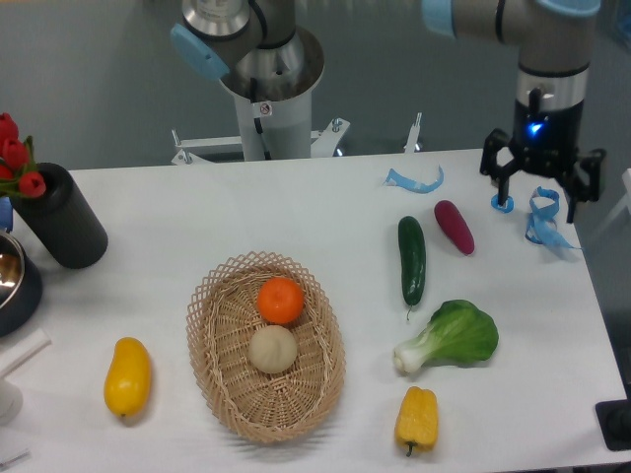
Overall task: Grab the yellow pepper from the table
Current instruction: 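Move the gripper from its start pose toward the yellow bell pepper, then lower the open gripper over the yellow bell pepper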
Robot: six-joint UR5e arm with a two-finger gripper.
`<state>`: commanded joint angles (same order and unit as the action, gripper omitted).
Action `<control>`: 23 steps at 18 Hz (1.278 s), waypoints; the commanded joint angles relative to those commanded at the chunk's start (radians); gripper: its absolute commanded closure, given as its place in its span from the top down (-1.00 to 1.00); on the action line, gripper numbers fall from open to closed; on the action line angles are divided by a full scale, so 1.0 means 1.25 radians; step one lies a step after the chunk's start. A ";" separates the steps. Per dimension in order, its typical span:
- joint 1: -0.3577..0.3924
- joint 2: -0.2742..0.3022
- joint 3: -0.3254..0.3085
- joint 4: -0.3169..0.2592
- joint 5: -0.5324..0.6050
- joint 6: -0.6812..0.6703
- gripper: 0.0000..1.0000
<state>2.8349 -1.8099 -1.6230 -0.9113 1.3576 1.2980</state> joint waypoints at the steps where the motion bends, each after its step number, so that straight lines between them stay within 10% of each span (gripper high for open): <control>1: -0.011 -0.010 0.001 0.007 0.000 -0.032 1.00; 8: -0.090 -0.120 0.071 0.076 -0.028 -0.285 1.00; 23: -0.169 -0.329 0.218 0.076 -0.033 -0.437 1.00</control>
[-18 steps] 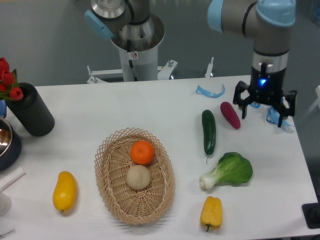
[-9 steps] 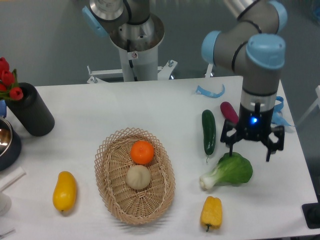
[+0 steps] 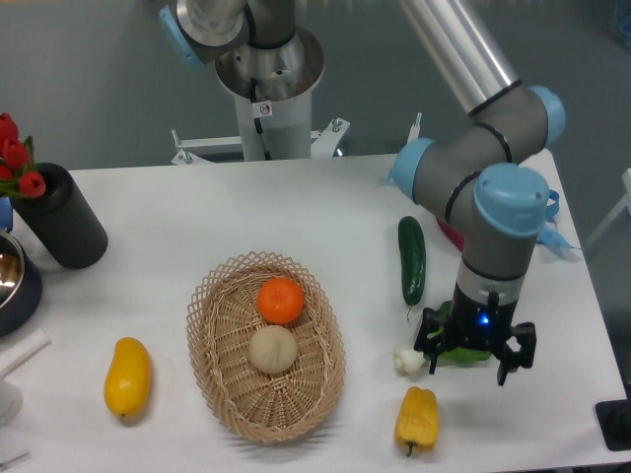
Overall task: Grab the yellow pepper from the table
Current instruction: 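Lower the open gripper over the yellow bell pepper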
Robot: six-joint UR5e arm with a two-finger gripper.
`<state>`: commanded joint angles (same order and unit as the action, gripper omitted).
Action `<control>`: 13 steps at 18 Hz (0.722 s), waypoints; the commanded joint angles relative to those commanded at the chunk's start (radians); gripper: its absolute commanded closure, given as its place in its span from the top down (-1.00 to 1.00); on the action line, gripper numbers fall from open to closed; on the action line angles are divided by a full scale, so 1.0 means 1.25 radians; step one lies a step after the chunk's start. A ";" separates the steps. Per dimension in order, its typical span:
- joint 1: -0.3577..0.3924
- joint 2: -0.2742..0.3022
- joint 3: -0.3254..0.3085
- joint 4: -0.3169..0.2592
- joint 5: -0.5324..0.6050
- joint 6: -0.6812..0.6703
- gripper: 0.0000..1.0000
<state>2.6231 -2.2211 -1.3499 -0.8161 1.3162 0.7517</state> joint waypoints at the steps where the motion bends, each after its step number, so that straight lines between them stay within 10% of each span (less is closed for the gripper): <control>1: -0.001 -0.001 0.000 0.000 0.000 0.002 1.00; 13: -0.033 -0.058 0.029 0.022 -0.034 0.005 1.00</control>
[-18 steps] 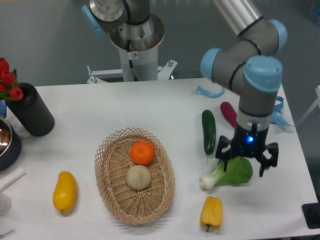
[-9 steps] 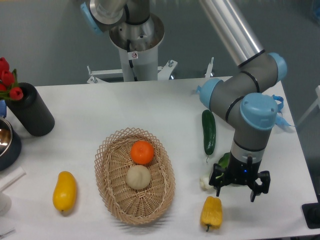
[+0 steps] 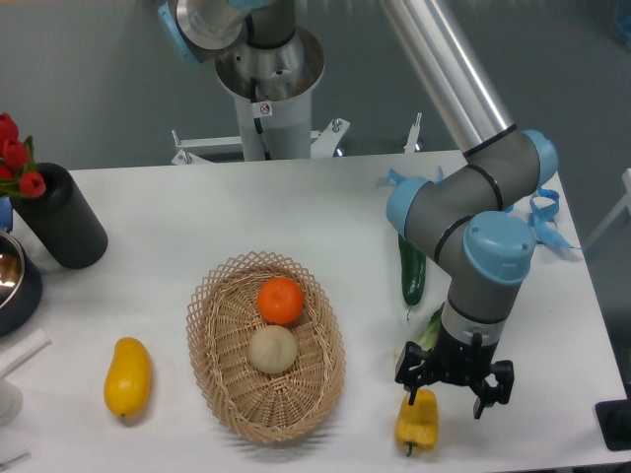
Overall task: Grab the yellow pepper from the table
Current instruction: 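Lower the open gripper over the yellow bell pepper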
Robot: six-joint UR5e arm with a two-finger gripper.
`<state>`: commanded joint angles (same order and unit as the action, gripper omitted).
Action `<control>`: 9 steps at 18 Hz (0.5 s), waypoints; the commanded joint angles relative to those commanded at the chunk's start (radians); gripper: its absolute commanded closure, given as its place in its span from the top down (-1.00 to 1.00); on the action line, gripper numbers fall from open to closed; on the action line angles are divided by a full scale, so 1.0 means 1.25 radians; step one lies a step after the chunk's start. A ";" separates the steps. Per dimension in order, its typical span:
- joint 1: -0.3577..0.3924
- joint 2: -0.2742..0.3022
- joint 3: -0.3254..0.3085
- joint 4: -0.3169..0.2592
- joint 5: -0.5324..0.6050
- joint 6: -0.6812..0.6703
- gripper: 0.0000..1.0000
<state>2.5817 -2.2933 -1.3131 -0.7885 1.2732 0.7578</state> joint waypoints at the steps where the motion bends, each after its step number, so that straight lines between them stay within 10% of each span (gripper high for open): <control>1: -0.007 -0.006 0.000 0.004 0.000 0.000 1.00; 9: -0.011 -0.016 -0.017 0.006 0.002 0.037 1.00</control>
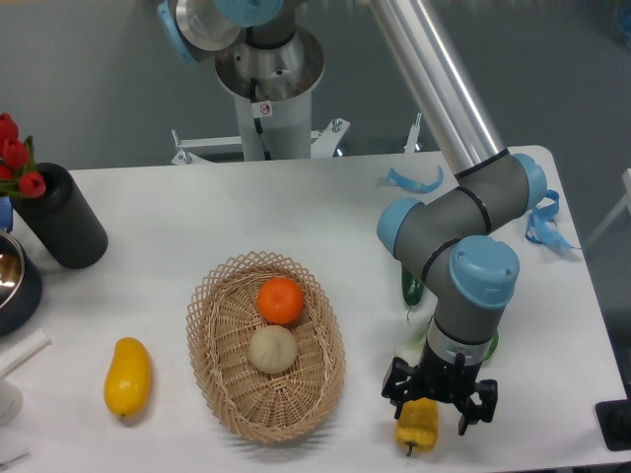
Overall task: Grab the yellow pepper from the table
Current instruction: 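Lower the open gripper over the yellow bell pepper, then close the gripper around the yellow bell pepper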
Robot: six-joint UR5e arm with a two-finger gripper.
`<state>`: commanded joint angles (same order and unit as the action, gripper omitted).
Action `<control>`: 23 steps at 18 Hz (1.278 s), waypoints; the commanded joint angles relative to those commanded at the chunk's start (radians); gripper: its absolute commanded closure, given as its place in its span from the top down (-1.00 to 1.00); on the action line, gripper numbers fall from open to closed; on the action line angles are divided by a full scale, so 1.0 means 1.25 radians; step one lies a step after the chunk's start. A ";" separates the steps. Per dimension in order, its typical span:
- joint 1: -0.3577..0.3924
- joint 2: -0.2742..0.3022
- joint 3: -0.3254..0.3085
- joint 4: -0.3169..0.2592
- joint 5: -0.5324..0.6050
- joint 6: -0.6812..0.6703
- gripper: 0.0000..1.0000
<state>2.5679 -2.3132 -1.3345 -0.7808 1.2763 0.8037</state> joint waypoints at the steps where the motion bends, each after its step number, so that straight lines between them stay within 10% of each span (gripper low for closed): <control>1: 0.000 0.001 -0.002 0.000 -0.001 0.011 1.00; 20: -0.013 -0.015 -0.011 0.001 0.011 0.036 1.00; 23: -0.013 -0.015 -0.005 0.001 0.012 0.036 0.54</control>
<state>2.5510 -2.3317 -1.3407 -0.7793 1.2916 0.8483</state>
